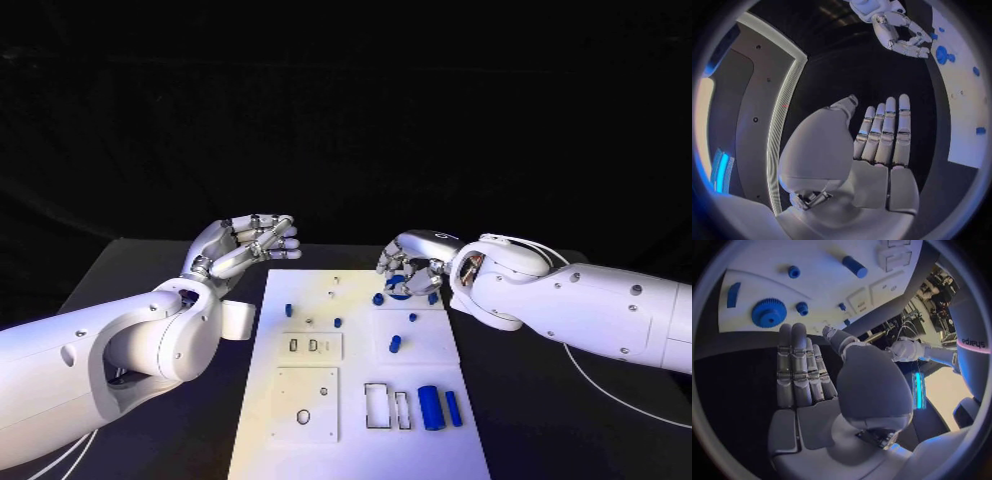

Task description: Assemble the parts on the task board

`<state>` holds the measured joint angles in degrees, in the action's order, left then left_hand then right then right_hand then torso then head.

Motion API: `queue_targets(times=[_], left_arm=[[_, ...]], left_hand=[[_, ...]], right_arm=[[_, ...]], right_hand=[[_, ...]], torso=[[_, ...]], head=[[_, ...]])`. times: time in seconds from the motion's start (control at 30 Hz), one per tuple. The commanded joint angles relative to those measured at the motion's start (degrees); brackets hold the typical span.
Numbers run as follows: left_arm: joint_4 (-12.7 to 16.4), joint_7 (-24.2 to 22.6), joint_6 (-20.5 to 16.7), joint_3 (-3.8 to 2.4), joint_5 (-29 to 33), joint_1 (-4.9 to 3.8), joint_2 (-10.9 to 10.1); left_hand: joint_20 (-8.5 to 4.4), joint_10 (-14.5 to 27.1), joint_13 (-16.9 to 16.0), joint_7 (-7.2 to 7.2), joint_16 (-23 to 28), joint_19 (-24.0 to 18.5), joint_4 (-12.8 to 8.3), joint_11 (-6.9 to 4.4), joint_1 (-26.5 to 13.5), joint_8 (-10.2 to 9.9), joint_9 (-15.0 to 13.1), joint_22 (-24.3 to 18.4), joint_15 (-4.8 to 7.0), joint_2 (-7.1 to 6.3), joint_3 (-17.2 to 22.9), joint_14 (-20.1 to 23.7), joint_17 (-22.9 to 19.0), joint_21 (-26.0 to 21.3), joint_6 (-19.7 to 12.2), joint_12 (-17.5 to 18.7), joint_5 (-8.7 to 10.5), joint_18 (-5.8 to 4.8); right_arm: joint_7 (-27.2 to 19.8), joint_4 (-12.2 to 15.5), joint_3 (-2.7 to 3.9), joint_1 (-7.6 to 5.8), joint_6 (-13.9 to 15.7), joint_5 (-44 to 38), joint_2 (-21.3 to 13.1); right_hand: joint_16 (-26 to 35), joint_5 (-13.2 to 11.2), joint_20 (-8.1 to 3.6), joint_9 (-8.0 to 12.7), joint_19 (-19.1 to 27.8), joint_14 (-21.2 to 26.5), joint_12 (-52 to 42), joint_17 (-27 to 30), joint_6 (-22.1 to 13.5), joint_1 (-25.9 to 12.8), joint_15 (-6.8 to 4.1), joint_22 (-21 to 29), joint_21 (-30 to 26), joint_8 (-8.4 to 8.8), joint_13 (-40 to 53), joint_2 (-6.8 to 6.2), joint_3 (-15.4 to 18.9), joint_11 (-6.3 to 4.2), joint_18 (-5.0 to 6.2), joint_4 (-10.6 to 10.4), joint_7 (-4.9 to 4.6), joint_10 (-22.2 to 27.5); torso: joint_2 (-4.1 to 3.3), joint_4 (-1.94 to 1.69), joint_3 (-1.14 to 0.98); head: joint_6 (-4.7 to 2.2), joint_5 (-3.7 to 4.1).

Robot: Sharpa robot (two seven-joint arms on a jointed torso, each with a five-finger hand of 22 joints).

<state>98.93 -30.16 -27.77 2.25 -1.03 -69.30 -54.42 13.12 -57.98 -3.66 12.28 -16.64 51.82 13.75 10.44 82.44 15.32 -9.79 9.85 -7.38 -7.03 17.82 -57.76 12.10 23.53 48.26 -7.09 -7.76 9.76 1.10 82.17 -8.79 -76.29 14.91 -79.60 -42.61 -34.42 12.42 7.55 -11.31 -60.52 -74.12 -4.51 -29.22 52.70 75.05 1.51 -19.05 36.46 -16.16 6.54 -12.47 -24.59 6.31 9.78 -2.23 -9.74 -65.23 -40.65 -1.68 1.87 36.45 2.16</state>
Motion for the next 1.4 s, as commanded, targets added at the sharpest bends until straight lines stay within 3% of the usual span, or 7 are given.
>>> queue_targets(times=[0.03,0.2,0.37,0.57,0.9,1.13,1.4], left_arm=[[0.60,-0.71,1.35,-0.06,0.93,-0.15,-0.10],[0.93,-0.54,1.71,-0.07,1.00,-0.20,-0.30],[1.30,-0.41,1.98,-0.07,1.03,-0.21,-0.51],[1.66,-0.26,2.29,-0.08,1.04,-0.23,-0.71],[1.74,0.15,2.64,-0.08,1.19,-0.28,-1.03],[1.60,0.50,2.89,-0.08,1.27,-0.29,-1.08],[1.53,1.06,3.20,-0.08,1.29,-0.30,-1.13]], left_hand=[[0.08,-0.48,-0.08,1.76,0.32,-0.25,0.06,0.07,0.04,0.00,0.01,-0.05,-0.20,-0.57,0.28,0.28,0.06,-0.11,0.32,0.29,0.31,0.61],[0.11,-0.49,-0.07,1.82,0.42,-0.34,0.11,0.11,-0.09,-0.05,0.03,-0.09,-0.24,-0.65,0.34,0.37,0.09,-0.15,0.32,0.41,0.33,0.60],[0.12,-0.50,-0.07,1.83,0.46,-0.36,0.15,0.13,-0.16,-0.06,0.04,-0.10,-0.25,-0.67,0.36,0.39,0.10,-0.16,0.32,0.45,0.33,0.60],[0.12,-0.50,-0.07,1.83,0.46,-0.36,0.15,0.13,-0.16,-0.06,0.04,-0.10,-0.25,-0.67,0.36,0.39,0.10,-0.16,0.32,0.45,0.33,0.60],[0.14,-0.53,-0.07,1.88,0.52,-0.41,0.25,0.17,-0.36,-0.10,0.06,-0.13,-0.28,-0.69,0.40,0.41,0.14,-0.18,0.34,0.55,0.36,0.60],[0.15,-0.53,-0.07,1.89,0.55,-0.42,0.29,0.18,-0.43,-0.11,0.06,-0.14,-0.29,-0.69,0.42,0.42,0.15,-0.18,0.33,0.59,0.36,0.60],[0.18,-0.50,-0.06,1.95,0.62,-0.46,0.39,0.22,-0.59,-0.17,0.09,-0.17,-0.33,-0.66,0.49,0.46,0.18,-0.20,0.30,0.72,0.37,0.60]], right_arm=[[3.31,-0.19,0.01,-0.03,-4.34,-8.79,0.52],[3.99,-0.72,-0.01,0.13,-5.06,-11.39,1.22],[4.60,-1.00,-0.02,0.28,-5.36,-12.49,1.67],[5.20,-1.33,-0.03,0.48,-5.28,-13.33,2.10],[5.38,-1.92,-0.06,0.83,-4.87,-13.77,2.55],[4.86,-1.95,-0.06,0.90,-2.69,-13.72,2.63],[4.66,-2.09,-0.06,0.91,-0.11,-13.59,2.62]], right_hand=[[-1.44,0.19,-0.15,-0.32,-0.64,-0.71,-0.08,-1.44,0.35,0.52,-0.17,-1.03,1.28,-0.33,0.33,-0.26,-0.11,-0.40,0.62,-0.55,0.40,0.03],[-5.05,0.07,-0.66,-0.93,-1.75,-3.06,0.29,-4.36,-0.01,0.87,-0.61,-3.59,4.45,-0.34,0.83,-0.65,-0.21,-0.66,0.58,-1.54,0.67,0.71],[-9.74,-0.07,-0.78,-1.57,-1.73,-4.03,-0.10,-7.52,-0.49,1.33,-0.63,-6.67,7.85,-0.34,1.41,-0.69,0.17,-0.63,0.52,-2.55,0.69,1.93],[-18.93,-0.09,-0.76,-2.31,-5.46,-5.69,-0.96,-15.32,-0.53,2.09,-0.60,-19.34,17.93,-0.58,1.95,-0.61,0.02,-0.60,-0.99,-3.39,0.69,2.84],[-27.17,-0.02,-0.85,-3.12,-9.02,-7.97,-1.97,-22.82,0.33,2.53,-0.73,-29.72,25.90,-1.21,2.37,-0.22,-1.46,-0.74,-2.29,-4.14,0.87,2.39],[-33.68,-0.08,-1.53,-4.73,-13.11,-10.43,-4.24,-29.24,3.14,2.18,-1.42,-39.41,32.99,-3.09,3.35,0.98,-3.68,-1.73,-3.68,-5.40,1.63,-1.42],[-35.22,-2.33,-2.35,-7.08,-13.66,-10.49,-6.23,-30.28,4.59,3.47,-2.38,-42.31,35.05,-5.08,4.77,2.66,-5.72,-2.98,-3.99,-4.73,2.94,-3.66]], torso=[[-1.52,-0.54,0.20],[-2.29,-0.78,0.41],[-2.87,-0.89,0.48],[-3.19,-0.99,0.55],[-3.51,-1.25,0.60],[-3.65,-1.20,0.61],[-3.84,-1.20,0.64]], head=[[0.00,0.23],[-0.13,0.44],[-0.06,0.49],[-0.06,0.51],[0.26,0.39],[0.34,0.26],[0.47,0.17]])
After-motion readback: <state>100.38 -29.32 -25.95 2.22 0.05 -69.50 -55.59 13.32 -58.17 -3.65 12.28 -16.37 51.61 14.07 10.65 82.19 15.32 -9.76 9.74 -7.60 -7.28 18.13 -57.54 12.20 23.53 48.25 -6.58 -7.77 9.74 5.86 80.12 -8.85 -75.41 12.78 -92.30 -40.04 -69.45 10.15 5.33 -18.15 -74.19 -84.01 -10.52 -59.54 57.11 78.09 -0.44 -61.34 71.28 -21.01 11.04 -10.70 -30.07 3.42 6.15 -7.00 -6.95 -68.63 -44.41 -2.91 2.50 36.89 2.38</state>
